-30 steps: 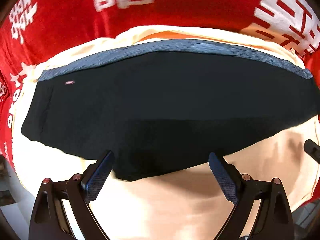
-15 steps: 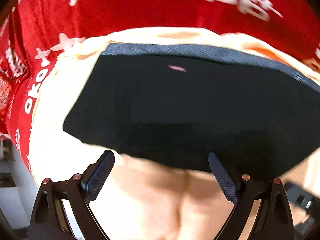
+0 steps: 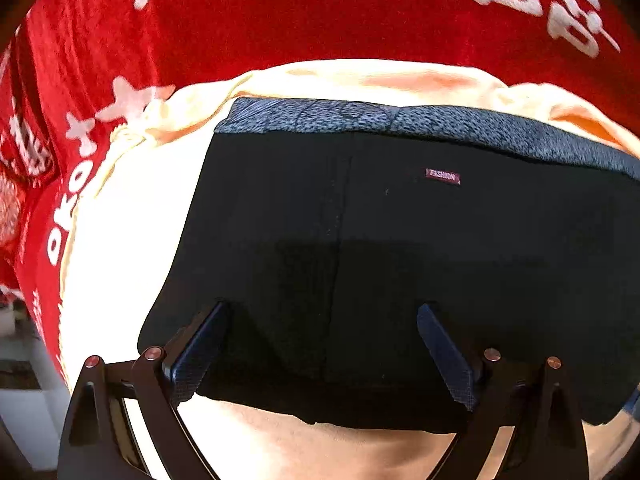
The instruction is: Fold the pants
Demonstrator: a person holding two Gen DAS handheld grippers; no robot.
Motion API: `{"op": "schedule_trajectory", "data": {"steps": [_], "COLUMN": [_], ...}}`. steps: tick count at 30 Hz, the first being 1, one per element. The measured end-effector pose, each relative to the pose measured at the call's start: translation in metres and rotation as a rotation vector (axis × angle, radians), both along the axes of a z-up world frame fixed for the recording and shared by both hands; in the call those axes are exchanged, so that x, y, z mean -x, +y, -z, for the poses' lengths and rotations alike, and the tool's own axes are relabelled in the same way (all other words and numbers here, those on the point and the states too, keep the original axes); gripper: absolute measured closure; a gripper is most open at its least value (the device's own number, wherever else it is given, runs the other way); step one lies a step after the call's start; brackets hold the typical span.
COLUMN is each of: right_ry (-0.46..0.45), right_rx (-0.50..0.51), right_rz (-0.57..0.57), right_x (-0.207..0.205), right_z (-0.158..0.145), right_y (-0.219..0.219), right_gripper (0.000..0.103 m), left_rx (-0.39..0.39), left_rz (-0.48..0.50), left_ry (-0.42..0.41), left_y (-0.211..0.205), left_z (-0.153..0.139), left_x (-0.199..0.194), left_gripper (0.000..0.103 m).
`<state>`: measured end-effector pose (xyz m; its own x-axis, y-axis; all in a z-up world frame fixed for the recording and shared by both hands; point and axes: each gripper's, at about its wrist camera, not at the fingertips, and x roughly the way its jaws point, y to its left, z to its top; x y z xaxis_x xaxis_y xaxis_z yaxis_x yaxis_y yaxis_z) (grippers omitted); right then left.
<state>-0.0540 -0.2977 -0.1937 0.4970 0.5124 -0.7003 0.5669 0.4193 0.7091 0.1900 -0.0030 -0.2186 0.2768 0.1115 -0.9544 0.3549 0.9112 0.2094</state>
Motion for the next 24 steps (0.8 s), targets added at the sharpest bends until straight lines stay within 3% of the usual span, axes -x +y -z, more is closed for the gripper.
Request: {"op": "schedule_trajectory", "data": {"steps": [5,7,8,10,13,15,17,20,24], "right_ry": [0.007,0.064,0.1,0.103,0.05,0.083,0.113,0.104,0.149], "right_rx": [-0.007,-0.023,-0.037,-0.05,0.099,0.145,0.143,0.166,0.203], "right_rz": [0.028,0.048,0.063,0.069,-0.044,-0.08,-0.071,-0.081,-0.156], "right_x": [-0.015,-0.019,-0.02,-0.02,-0.023,-0.018,-0.013,-0.012,-0.006], "right_z": [-0.001,0.008,0.014,0.011,-0.019,-0.014,0.001,-0.007,-0.022], "right_y": [-0.003,-0.004,-0.006,-0.007,0.006,0.013,0.016,0.017,0.008], "right_gripper": [0.053,0.072,0.087,0.093,0.094,0.094,0.095,0.092,0.079], "left_rx": [0.002,-0.009,-0.015,-0.007,-0.008,-0.02,-0.013,0.013,-0.059], "left_rz": [-0.005,-0.001,-0.001,-0.024,-0.009,0.017,0.024,-0.003,0.003], "left_ry": [0.015,-0.007,-0.015,0.001,0.004,0.004,0.015,0.031,0.009], "left_y": [0.0,0.0,0.0,0.007,0.018,0.028,0.039,0.047,0.036], "left_z": [-0.006,-0.01,-0.011,-0.01,-0.011,-0.006,0.0,0.002,-0.003], "left_x": [-0.003,-0.004,-0.004,-0.01,-0.01,-0.008,-0.006,-0.011,-0.009], "left_gripper": [0.007,0.007,0.007,0.007,0.007,0.007,0.005,0.003,0.004]}}
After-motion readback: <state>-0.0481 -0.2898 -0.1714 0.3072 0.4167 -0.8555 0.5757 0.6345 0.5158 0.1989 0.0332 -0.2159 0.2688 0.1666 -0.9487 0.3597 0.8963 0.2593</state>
